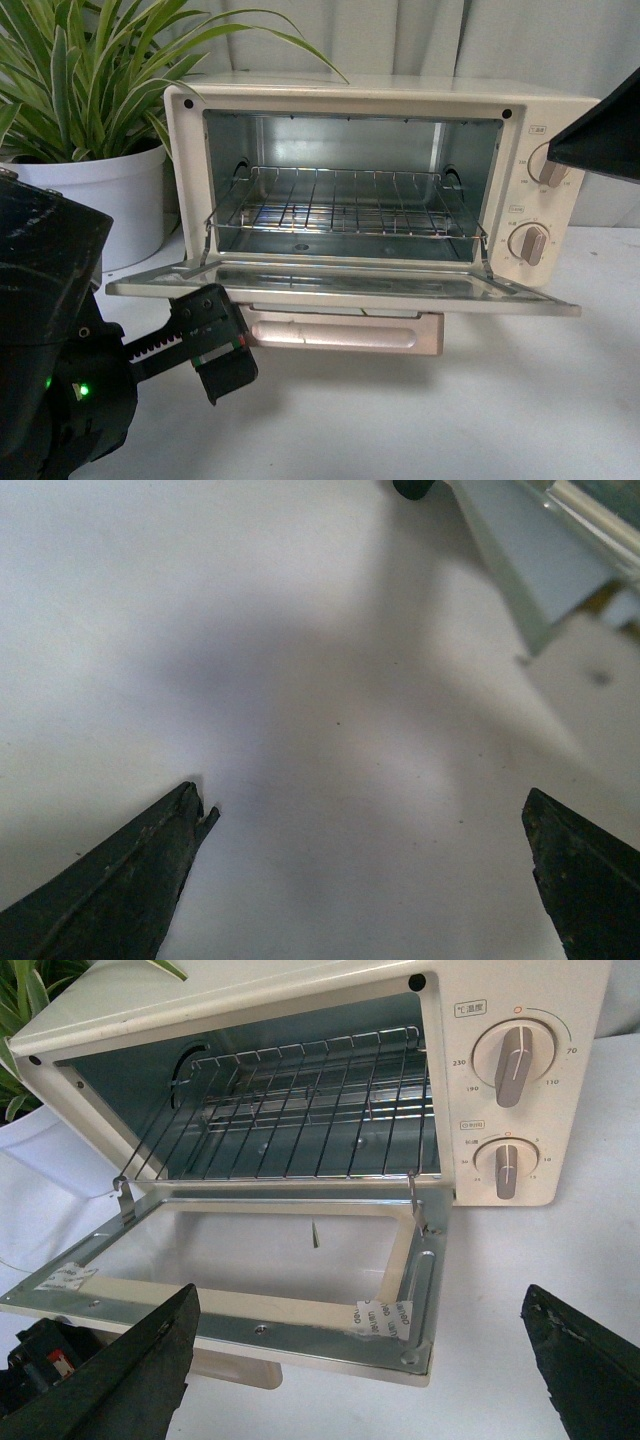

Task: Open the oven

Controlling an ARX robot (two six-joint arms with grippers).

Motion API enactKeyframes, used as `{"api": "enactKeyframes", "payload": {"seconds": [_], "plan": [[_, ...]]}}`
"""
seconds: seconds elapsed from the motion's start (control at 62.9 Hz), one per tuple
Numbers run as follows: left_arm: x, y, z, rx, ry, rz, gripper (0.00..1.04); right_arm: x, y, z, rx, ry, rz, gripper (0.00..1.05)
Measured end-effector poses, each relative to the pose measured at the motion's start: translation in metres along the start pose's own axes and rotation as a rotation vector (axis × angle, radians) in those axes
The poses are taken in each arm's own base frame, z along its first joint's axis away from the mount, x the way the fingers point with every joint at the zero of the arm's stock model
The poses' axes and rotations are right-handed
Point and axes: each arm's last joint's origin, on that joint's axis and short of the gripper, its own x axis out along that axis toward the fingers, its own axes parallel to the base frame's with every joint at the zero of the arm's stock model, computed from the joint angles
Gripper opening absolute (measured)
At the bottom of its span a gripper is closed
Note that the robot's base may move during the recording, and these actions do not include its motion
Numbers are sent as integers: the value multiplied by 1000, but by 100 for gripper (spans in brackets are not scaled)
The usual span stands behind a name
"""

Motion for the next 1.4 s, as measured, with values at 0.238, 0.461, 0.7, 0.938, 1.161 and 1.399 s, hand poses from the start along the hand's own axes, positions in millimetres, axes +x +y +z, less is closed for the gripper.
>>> {"api": "enactKeyframes", "payload": {"seconds": [0.238,0.461,0.7,0.938,1.161,1.399], "plan": [[2,2,-6,301,-26,86,98,1,-4,-13,-5,38,-2,95],[0,5,-11,520,-35,120,98,2,-3,-20,-17,61,7,95],[-15,9,-14,668,-47,89,98,1,-2,-25,-44,84,35,95],[-62,15,-6,655,-134,-28,98,-21,-4,-32,-51,87,96,95],[-105,34,-2,549,-238,-65,98,-47,-15,-55,-39,101,124,95],[-135,53,-8,484,-342,-74,98,-72,-31,-88,0,101,127,95]]}}
